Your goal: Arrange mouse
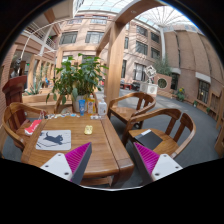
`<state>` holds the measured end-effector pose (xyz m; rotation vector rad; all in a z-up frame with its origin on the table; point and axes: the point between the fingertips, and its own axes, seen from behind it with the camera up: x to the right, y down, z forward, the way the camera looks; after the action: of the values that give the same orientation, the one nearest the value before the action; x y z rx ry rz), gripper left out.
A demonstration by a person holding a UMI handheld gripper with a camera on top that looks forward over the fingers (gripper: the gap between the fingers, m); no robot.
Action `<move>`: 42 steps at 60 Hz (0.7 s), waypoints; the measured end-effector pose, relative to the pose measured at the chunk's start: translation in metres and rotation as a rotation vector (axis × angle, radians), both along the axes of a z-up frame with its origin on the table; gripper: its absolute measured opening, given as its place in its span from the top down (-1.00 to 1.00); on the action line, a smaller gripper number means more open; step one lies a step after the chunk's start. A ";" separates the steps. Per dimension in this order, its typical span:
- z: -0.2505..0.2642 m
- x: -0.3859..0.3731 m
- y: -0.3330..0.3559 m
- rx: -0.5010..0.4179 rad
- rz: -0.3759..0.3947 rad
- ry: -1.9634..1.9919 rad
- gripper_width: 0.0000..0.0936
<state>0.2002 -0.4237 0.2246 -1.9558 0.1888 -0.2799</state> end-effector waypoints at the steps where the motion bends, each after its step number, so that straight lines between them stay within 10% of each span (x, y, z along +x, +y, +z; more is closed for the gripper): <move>1: -0.003 0.001 0.000 -0.006 -0.002 0.000 -0.82; 42: -0.191 -0.049 0.315 -0.172 0.104 0.136 -0.83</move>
<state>0.1513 -0.1088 0.0340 -2.1489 0.1552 -0.0973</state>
